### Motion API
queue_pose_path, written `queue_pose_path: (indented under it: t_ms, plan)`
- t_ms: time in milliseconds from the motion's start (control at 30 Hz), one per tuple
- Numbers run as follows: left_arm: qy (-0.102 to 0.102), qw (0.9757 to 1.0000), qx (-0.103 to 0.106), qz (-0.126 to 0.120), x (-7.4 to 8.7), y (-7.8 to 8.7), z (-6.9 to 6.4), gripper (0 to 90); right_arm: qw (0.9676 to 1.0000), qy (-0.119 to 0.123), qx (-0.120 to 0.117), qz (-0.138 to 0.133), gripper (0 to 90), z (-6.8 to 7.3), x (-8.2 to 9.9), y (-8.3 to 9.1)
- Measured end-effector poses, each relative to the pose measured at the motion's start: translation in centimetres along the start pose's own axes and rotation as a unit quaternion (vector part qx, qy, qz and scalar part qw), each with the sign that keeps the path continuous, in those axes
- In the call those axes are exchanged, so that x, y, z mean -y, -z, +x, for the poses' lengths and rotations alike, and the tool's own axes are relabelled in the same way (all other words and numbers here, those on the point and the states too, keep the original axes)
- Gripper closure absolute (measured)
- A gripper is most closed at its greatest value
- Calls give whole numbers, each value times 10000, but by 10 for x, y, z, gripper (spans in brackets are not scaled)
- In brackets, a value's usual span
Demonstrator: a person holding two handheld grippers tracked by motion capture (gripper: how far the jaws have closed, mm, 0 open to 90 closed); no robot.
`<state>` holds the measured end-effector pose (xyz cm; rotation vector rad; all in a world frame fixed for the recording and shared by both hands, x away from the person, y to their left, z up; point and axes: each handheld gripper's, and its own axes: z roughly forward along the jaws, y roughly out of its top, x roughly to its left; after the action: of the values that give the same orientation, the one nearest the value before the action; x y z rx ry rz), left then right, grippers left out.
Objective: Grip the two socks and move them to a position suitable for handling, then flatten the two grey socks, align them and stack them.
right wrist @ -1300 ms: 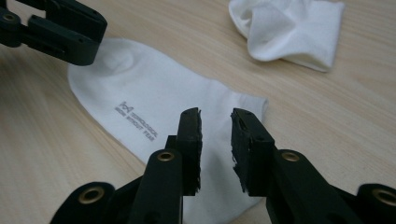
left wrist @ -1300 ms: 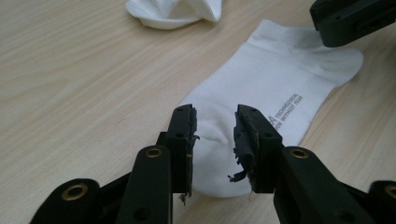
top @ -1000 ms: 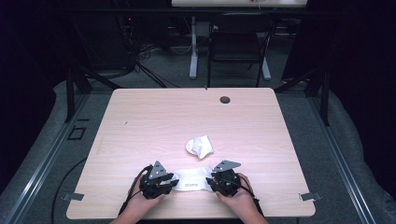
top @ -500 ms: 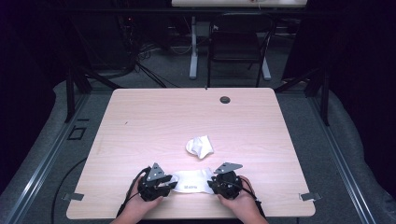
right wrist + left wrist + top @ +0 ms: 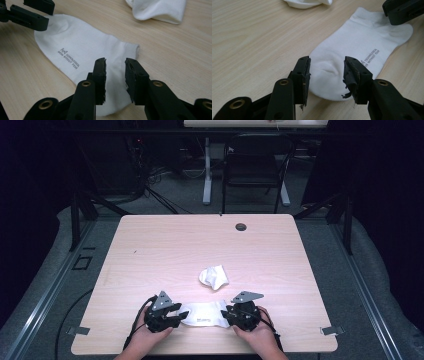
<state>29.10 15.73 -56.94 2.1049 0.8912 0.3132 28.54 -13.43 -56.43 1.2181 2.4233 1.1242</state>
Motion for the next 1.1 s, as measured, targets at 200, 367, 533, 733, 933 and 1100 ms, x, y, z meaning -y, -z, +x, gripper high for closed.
queue_pose_path:
  t_ms: [200, 367, 533, 733, 933, 1100]
  plan:
    - [33, 9998, -184, -98, -1, 4, 8, 538, 9999, 37, 123, -76, 639, -4, -4, 0]
    - [112, 9989, -446, -69, 0, 7, 18, 518, 9997, 11, 210, -88, 611, -7, -10, -2]
    - [243, 9980, -572, -135, -3, 13, 28, 517, 9998, -70, 206, -34, 615, -15, -19, -2]
    - [306, 9964, -757, -227, -6, 20, 38, 517, 9996, 23, 265, -75, 624, -20, -36, -1]
    - [347, 9953, -875, -231, -4, 21, 45, 510, 9993, 71, 347, -147, 620, -21, -51, -8]
    - [361, 9950, -896, -234, -4, 22, 47, 508, 9992, 56, 374, -113, 611, -24, -61, -15]
